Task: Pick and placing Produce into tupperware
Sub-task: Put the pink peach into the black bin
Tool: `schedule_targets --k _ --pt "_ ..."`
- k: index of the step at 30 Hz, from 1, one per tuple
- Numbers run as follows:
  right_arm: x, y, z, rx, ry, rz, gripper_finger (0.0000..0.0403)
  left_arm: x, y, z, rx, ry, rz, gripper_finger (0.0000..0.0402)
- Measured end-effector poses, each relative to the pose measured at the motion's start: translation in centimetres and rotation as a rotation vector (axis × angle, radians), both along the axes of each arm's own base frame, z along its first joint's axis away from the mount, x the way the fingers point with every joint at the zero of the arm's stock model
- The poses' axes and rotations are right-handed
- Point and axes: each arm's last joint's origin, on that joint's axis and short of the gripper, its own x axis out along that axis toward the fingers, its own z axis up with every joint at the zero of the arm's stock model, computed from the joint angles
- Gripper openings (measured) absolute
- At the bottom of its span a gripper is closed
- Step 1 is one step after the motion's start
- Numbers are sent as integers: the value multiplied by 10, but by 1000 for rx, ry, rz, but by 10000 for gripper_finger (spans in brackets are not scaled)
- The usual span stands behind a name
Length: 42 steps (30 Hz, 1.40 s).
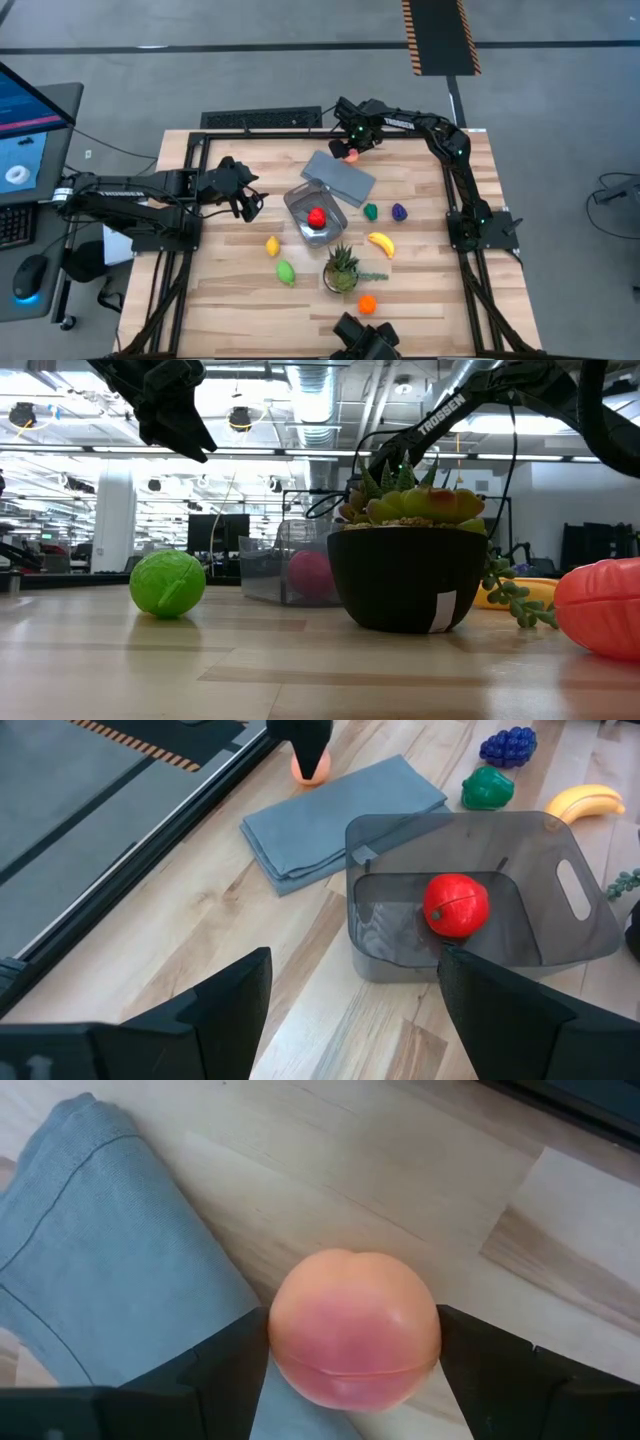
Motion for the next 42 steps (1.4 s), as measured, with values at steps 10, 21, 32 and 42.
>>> schedule_targets --k 10,21,32,42 --pt "-1 1 0 11 12 7 284 0 0 0 -2 -1 1 273" --pt "-2 3 2 19 23 15 283 0 0 0 -2 -1 1 273" --pt "-2 1 22 -23 -19 28 282 1 0 2 -1 -25 1 273" --pt "2 3 32 -25 -21 62 282 2 0 3 0 -35 1 273"
